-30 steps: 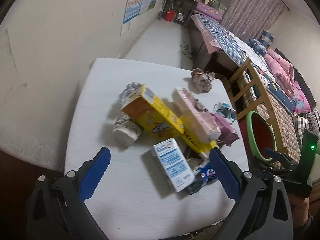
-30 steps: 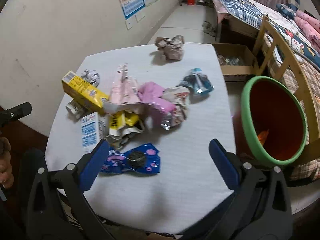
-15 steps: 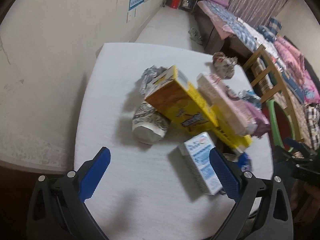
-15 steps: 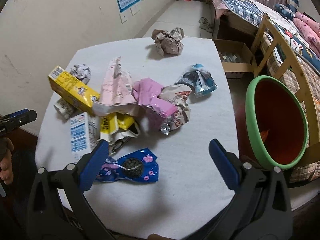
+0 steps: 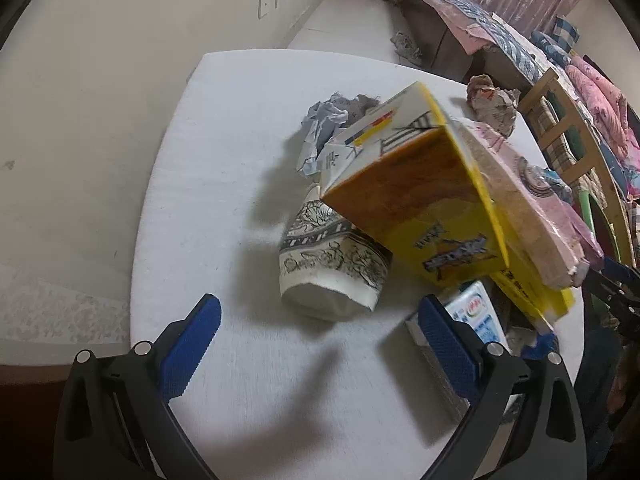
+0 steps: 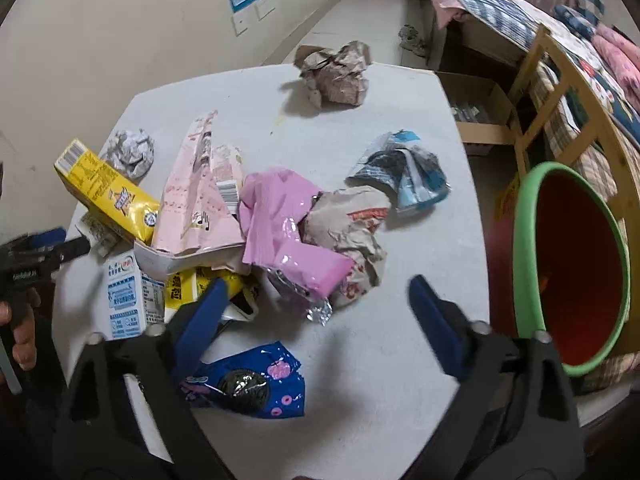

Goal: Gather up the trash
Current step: 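Grasp the pink wrapper with the right tool while the left tool grasps the patterned paper cup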

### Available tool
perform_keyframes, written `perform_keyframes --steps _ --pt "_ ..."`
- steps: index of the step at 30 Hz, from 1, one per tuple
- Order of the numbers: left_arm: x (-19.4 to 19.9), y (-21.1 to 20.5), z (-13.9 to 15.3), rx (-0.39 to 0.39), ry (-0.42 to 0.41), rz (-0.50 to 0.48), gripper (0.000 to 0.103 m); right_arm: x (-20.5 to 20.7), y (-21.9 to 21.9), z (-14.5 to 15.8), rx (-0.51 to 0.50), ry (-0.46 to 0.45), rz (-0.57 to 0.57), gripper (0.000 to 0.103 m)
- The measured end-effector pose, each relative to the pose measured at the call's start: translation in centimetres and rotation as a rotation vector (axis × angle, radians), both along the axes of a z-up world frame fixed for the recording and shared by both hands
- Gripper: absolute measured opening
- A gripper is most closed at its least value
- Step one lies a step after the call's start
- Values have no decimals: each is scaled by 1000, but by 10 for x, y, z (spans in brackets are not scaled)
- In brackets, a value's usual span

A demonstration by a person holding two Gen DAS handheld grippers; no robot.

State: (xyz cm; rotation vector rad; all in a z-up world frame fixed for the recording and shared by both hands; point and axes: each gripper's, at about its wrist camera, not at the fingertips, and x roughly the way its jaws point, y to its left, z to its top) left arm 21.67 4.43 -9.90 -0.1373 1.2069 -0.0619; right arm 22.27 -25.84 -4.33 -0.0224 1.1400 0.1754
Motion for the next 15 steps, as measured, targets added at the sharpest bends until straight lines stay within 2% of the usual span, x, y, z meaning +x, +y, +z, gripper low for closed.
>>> perform_keyframes --steps 1,3,4,6,9,13,15 --pt "1 0 -1 -2 0 0 94 1 2 -1 -8 2 9 75" --pt "5 1 -5 -4 2 3 93 3 4 -5 -11 13 25 62" --pt "6 1 -6 -6 5 2 87 4 5 -6 -15 21 31 58" --pt "10 2 -10 -21 20 -5 83 5 6 -8 -16 29 41 42" --pt "14 2 -14 -39 24 -14 72 4 10 -9 -25 28 59 33" --pt "16 2 -17 -79 26 -37 60 1 12 -7 -14 21 74 30" --pt "15 -1 -18 -74 25 -42 60 0 13 -5 -9 15 82 29"
